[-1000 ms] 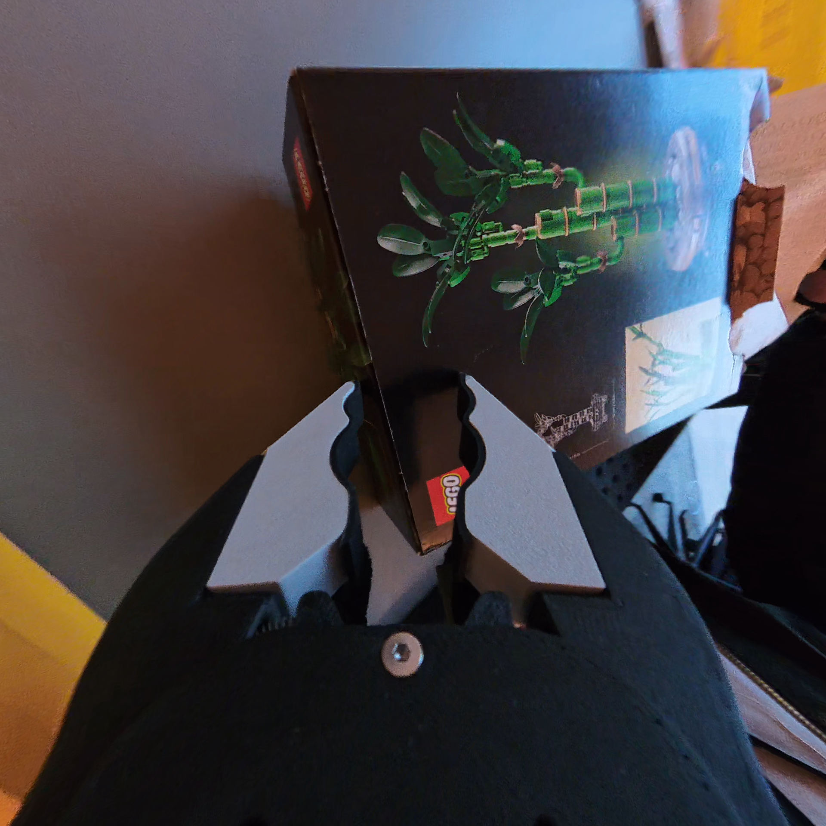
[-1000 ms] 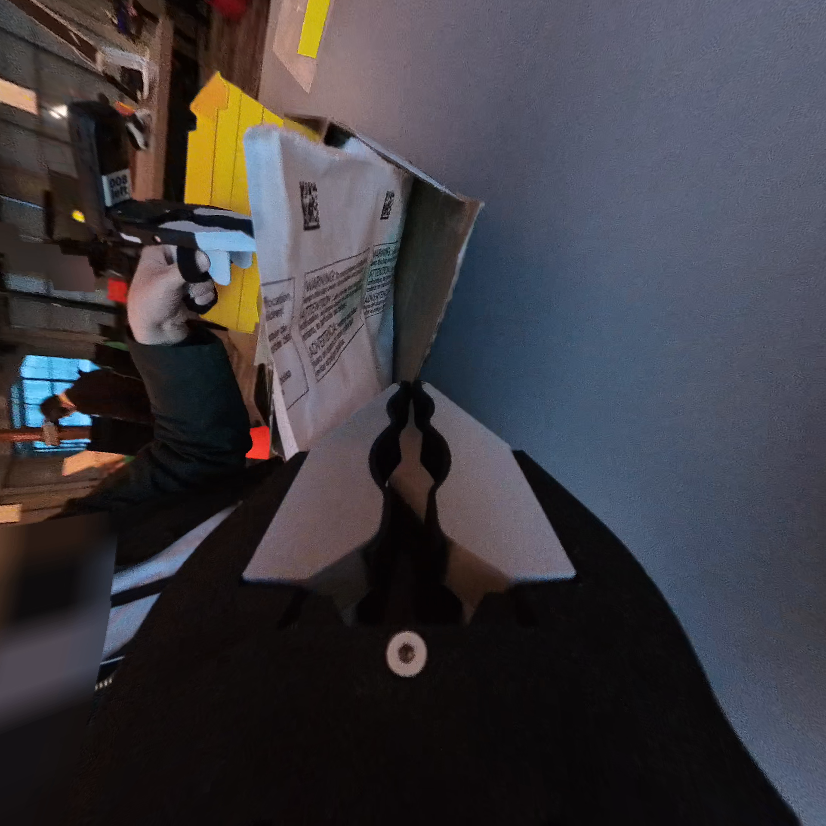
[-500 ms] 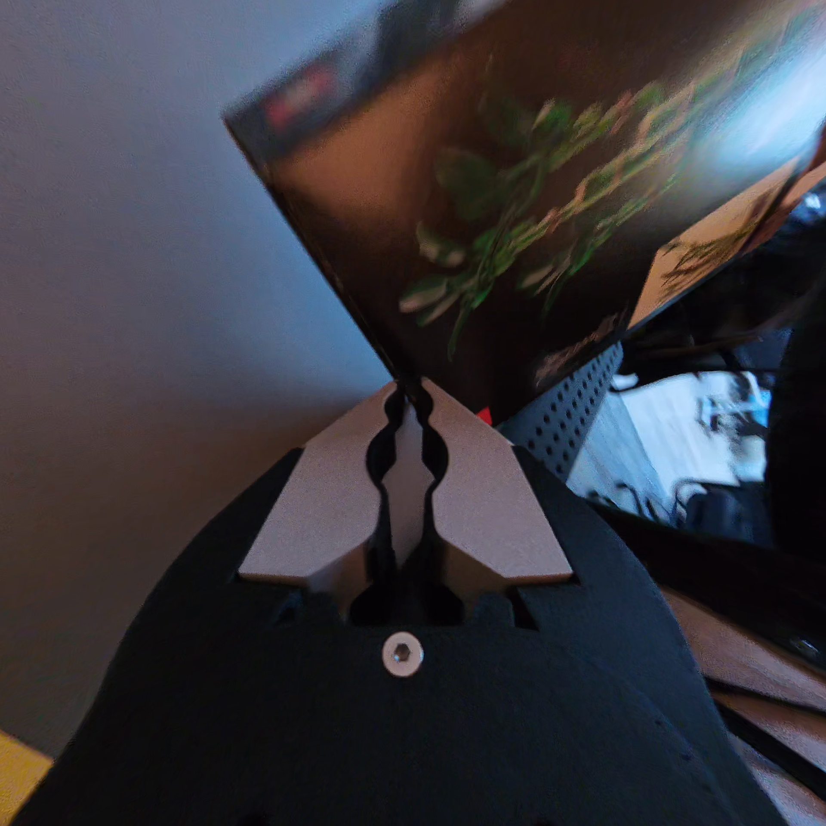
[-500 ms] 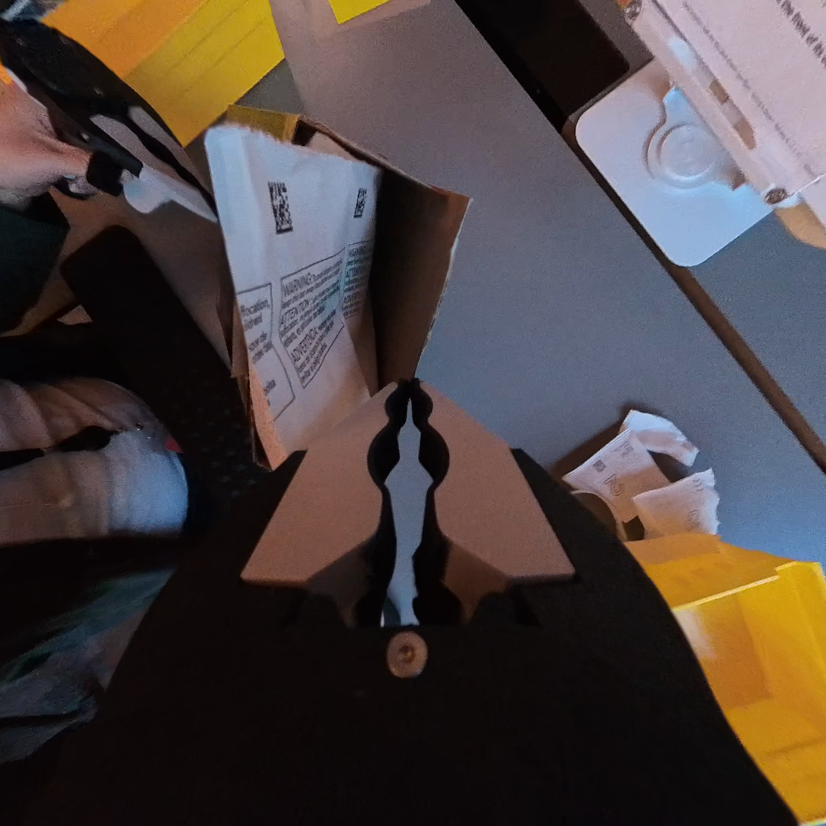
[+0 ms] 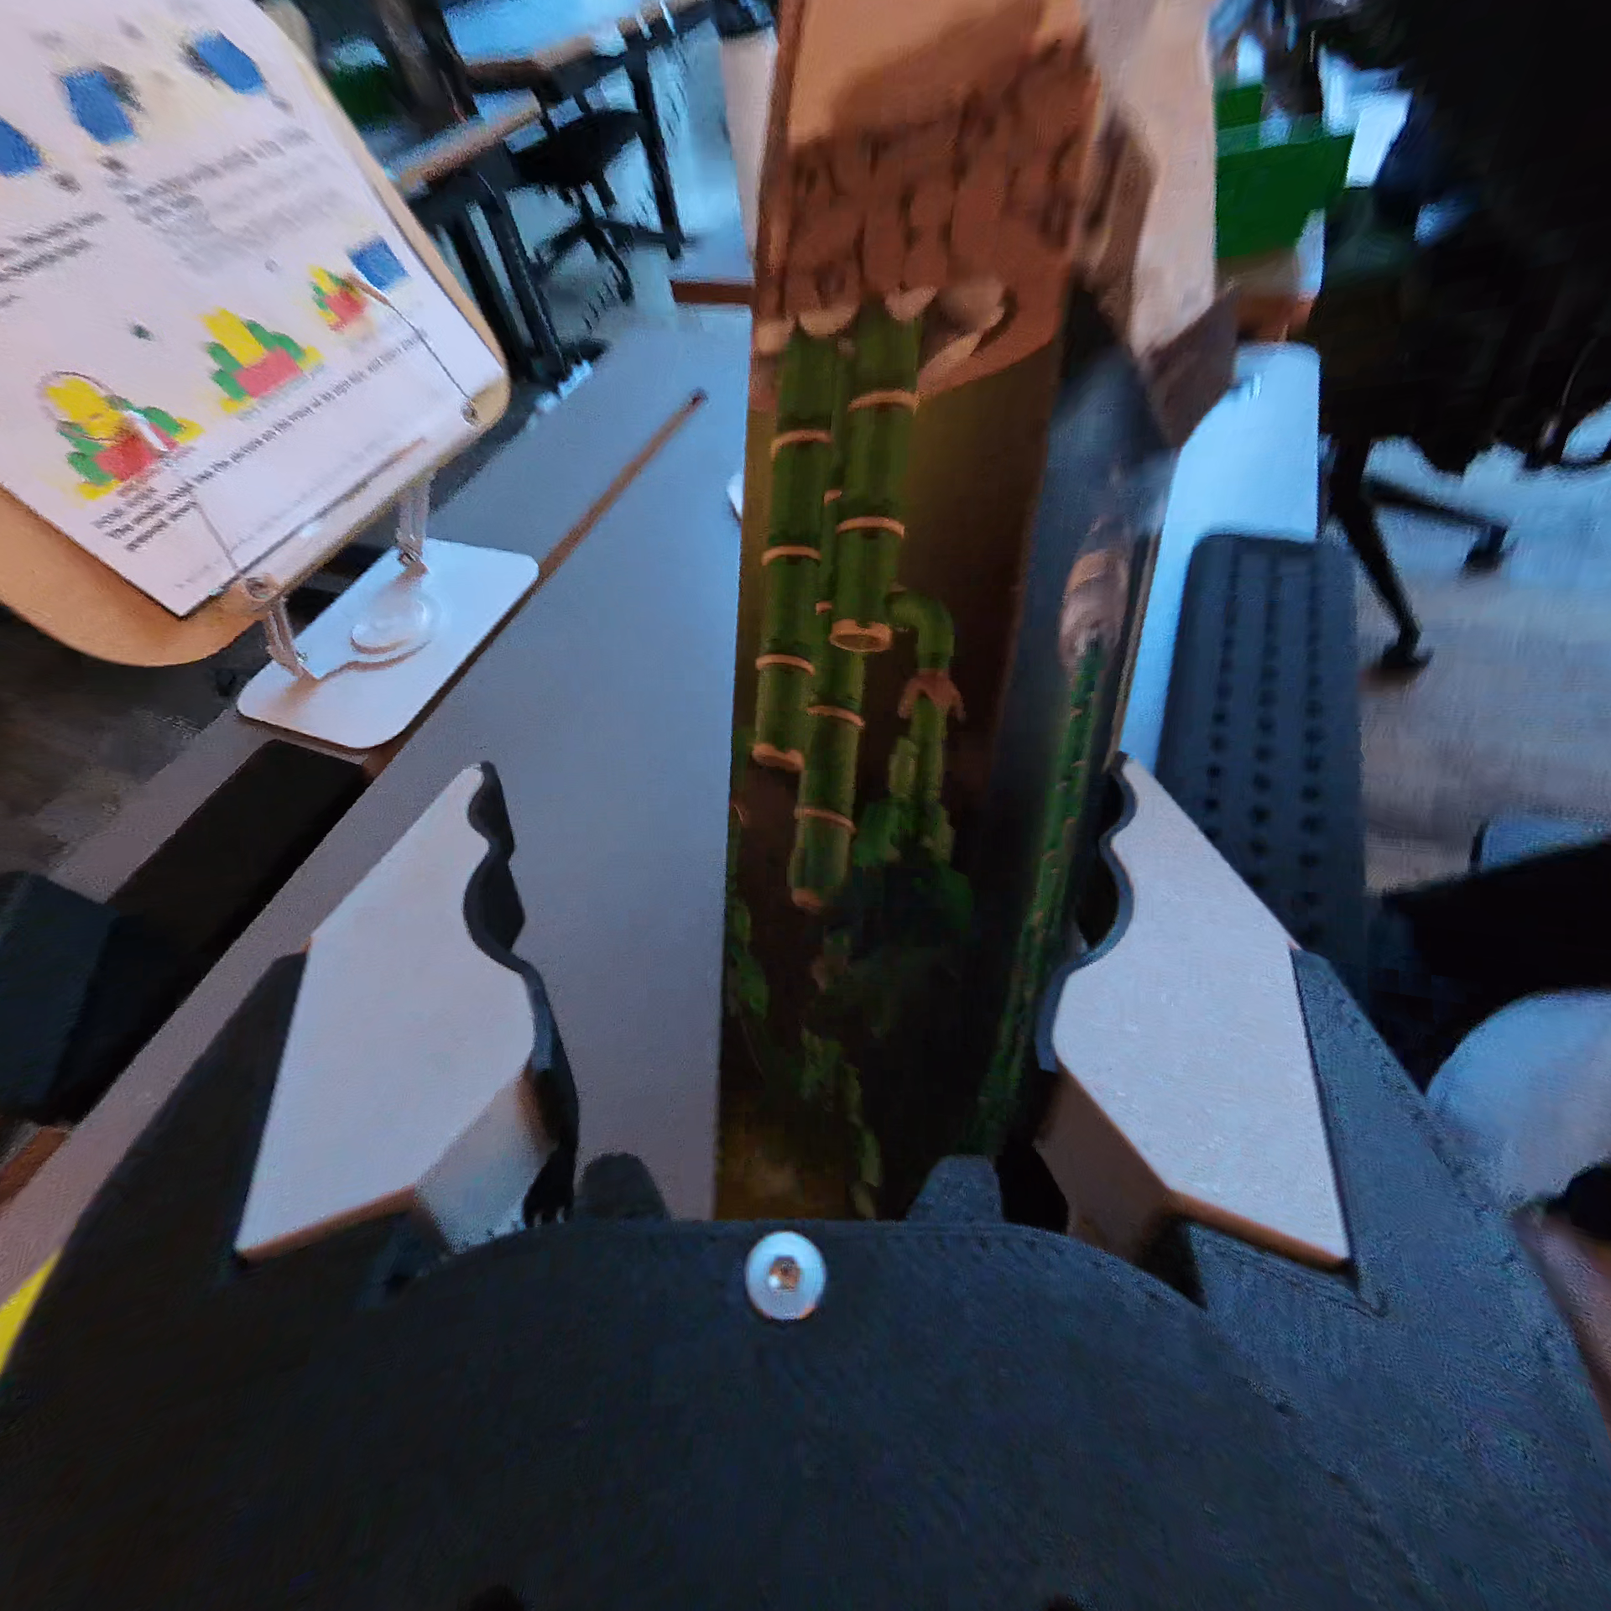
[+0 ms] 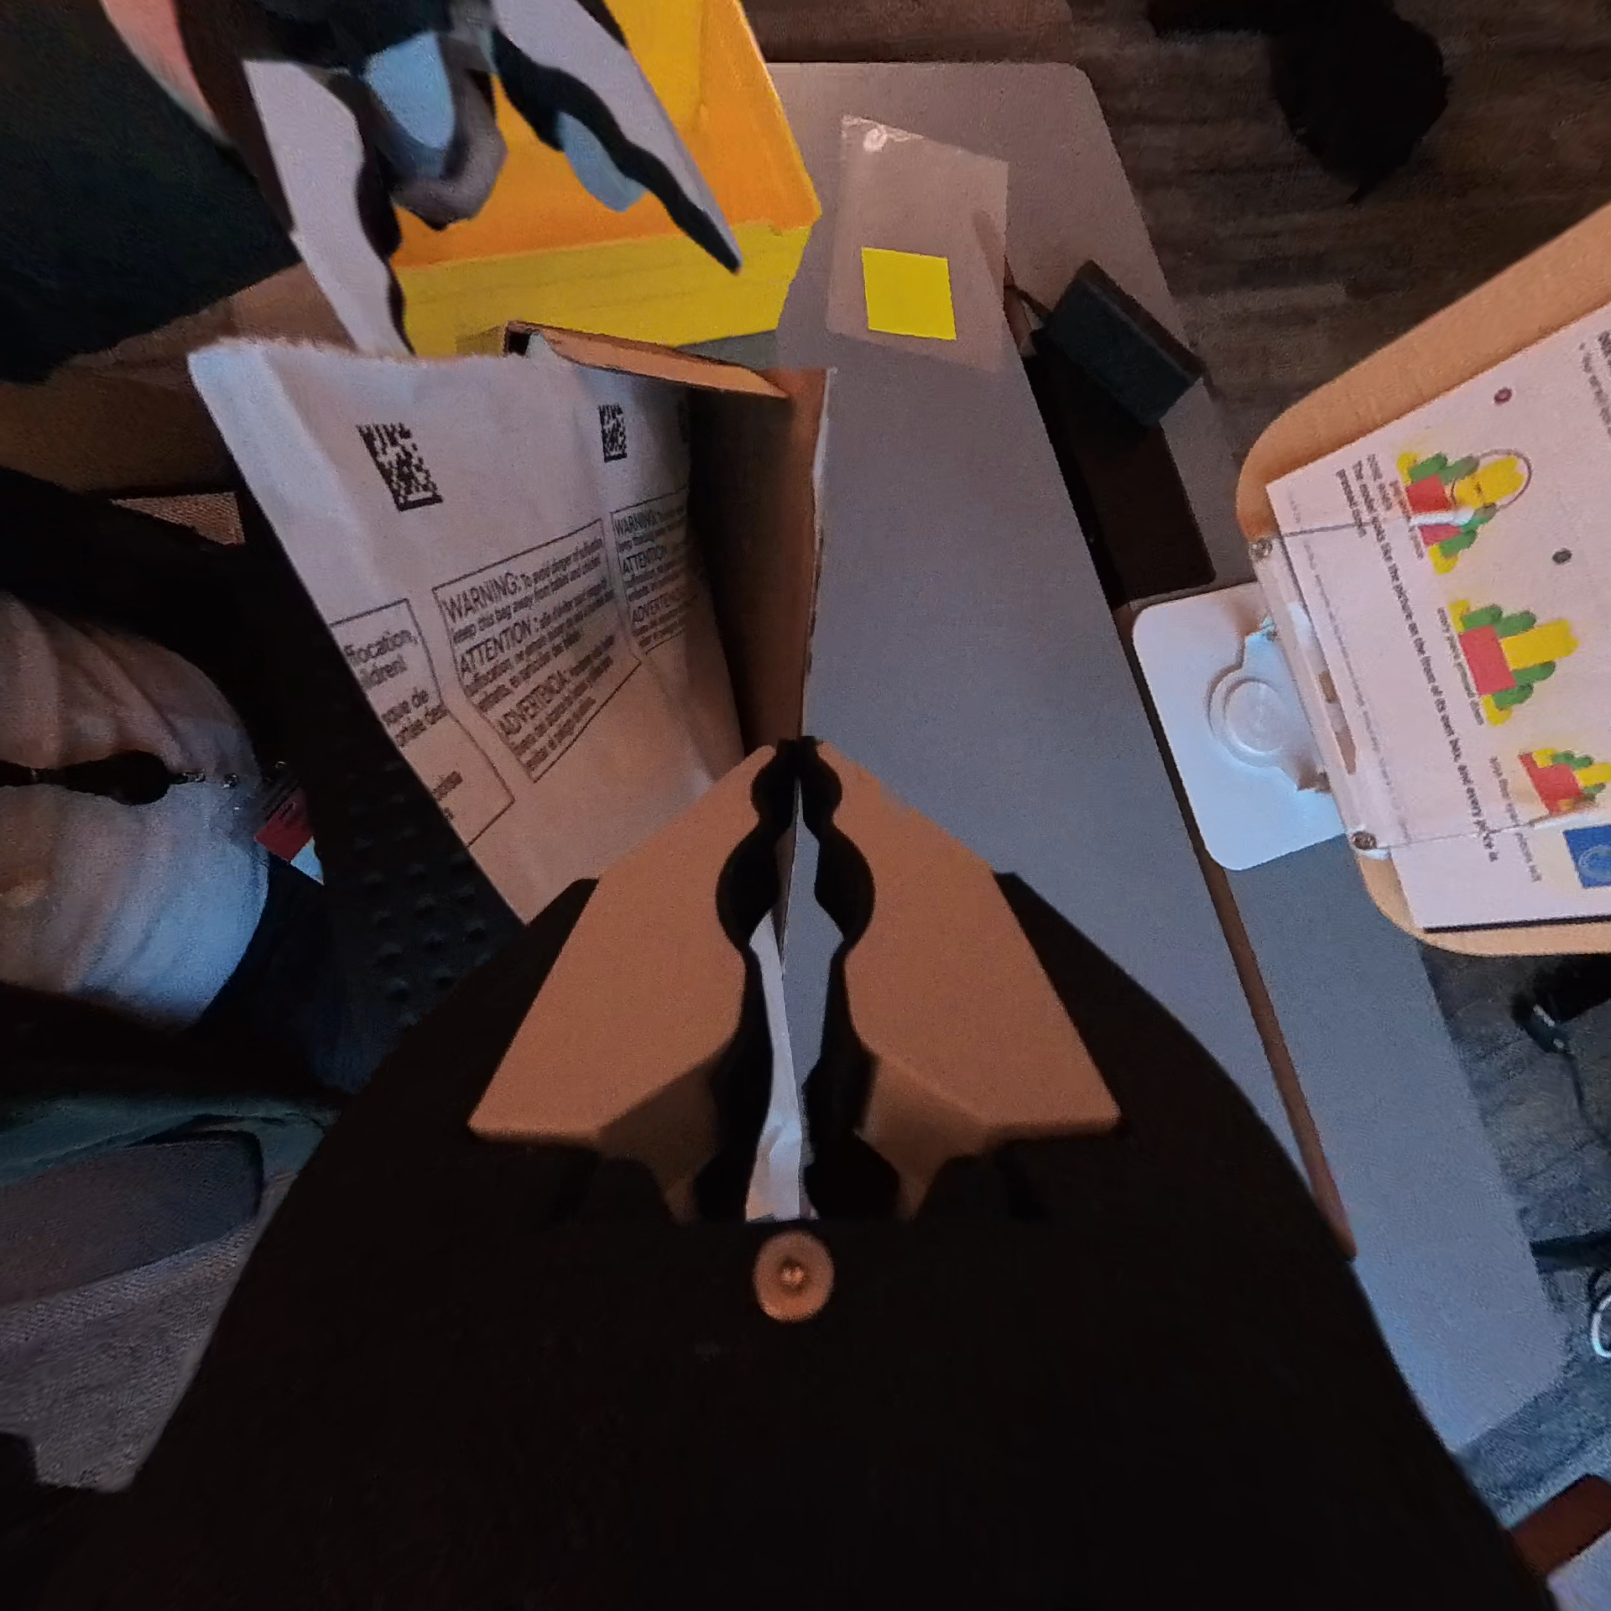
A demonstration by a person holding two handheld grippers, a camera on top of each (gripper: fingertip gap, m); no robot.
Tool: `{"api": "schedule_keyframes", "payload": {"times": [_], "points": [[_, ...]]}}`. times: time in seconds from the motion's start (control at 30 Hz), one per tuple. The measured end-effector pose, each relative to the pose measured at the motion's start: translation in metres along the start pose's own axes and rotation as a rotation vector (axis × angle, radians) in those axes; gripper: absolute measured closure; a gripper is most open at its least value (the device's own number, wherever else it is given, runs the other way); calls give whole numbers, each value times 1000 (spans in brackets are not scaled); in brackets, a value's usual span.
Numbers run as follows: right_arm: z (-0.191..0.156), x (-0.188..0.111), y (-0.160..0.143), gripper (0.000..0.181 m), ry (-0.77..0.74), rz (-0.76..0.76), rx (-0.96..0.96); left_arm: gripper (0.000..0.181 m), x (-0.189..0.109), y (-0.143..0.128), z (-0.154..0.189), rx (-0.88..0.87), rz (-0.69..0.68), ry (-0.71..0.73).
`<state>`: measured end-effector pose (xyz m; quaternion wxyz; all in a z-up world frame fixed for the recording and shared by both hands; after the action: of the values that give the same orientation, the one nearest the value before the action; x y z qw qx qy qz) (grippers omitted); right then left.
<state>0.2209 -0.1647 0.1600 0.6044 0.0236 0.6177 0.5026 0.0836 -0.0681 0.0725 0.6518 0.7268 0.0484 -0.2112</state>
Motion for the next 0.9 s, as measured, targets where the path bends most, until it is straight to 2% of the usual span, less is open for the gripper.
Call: {"api": "schedule_keyframes", "payload": {"times": [0.1,0.2,0.27,0.3,0.33,0.5,0.6,0.63,0.7,0.9], "points": [[-18,-3,13,181,-9,40,-160,39,9,-6,10,109,-81,-67],[-24,-6,14,181,-32,58,-218,45,14,-13,31,66,-129,-242],[-30,-7,18,181,-38,89,-238,57,14,-20,54,5,-158,-409],[-32,-6,21,181,-49,107,-262,81,11,-22,68,-23,-172,-514],[-31,-6,20,181,-78,109,-268,92,8,-22,76,-43,-172,-570],[-37,-7,26,181,-54,196,-151,96,2,-22,72,-35,-118,-491],[-39,-7,29,181,-91,183,-107,107,-5,-23,53,62,-135,-283],[-39,-6,30,181,-109,177,-101,99,-6,-24,51,127,-151,-208],[-43,-6,32,181,-119,192,-100,95,-2,-33,50,265,-197,-88],[-58,-13,24,181,-122,283,-174,97,0,-34,57,271,-161,-148]]}}
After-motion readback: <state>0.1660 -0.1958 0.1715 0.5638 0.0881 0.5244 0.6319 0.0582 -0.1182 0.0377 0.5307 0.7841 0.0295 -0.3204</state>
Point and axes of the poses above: each gripper's, where its closed fingertips meet, x out along the fingers, y out of its top, z = x × y across the jaws, the point moved 1 cm from there along -x, back along the fingers, and after that the axes turned 3 degrees about -x, right-handed, at the moved point
